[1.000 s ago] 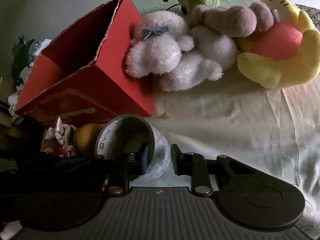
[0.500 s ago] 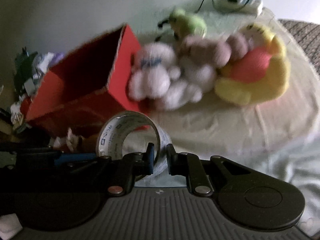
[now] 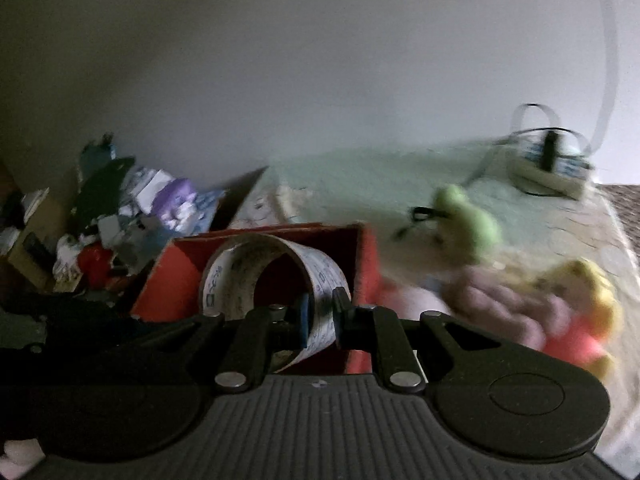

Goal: Organize objects
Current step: 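Carry the clear tape roll in the right gripper toward the red box, then lower the tape roll into the red box and open the right gripper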

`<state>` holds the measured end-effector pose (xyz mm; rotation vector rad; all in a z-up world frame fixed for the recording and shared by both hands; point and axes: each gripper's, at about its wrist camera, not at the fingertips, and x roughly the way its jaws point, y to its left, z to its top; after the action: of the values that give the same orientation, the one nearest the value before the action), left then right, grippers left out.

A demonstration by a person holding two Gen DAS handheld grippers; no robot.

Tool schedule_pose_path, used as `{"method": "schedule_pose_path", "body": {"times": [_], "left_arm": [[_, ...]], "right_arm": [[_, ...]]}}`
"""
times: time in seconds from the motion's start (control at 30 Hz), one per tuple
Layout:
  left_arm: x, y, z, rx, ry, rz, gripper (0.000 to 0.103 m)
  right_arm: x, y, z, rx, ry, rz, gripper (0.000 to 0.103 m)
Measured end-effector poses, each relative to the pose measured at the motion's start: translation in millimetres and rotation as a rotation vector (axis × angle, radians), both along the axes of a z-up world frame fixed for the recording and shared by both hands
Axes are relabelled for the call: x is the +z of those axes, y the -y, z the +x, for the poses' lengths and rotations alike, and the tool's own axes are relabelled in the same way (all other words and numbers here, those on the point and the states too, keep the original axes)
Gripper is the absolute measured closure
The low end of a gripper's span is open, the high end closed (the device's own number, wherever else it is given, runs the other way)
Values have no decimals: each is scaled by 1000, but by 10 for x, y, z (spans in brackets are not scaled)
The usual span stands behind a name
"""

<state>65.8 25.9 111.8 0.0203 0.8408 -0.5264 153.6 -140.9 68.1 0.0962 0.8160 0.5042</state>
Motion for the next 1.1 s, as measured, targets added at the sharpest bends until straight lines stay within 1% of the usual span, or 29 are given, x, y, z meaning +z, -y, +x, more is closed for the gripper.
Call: {"method": "schedule_pose_path", "body": {"times": [0.1, 0.2, 0.4, 0.53, 0.6, 0.7, 0.93, 1.03, 1.1], "left_arm": [[-151, -251, 292, 64, -52, 28, 94], [-321, -469, 610, 115, -105, 60, 94], [-719, -801, 1041, 174, -188, 131, 94], [-925, -873, 1191, 192, -227, 171, 94], [-947, -929, 1197, 193, -228, 166, 93], [-913, -1002, 1176, 194, -205, 158, 93], [-817, -1116, 1046, 174, -165, 111, 93], [-828, -1144, 1001, 166, -168, 90, 93], [-851, -1156, 987, 166, -170, 89, 93]], "right_arm": [[-128, -352, 212, 44, -44, 3, 89], [-309, -673, 378, 75, -108, -17, 89], [-650, -1160, 665, 109, -246, -85, 89], [-864, -1356, 874, 118, -356, -108, 90], [-951, -1424, 956, 119, -397, -117, 92], [-1074, -1521, 1017, 124, -434, -146, 91], [-1114, -1678, 1107, 149, -481, -65, 89], [-1179, -1705, 1153, 144, -521, 43, 87], [-1222, -1754, 1202, 146, -529, 98, 85]]}}
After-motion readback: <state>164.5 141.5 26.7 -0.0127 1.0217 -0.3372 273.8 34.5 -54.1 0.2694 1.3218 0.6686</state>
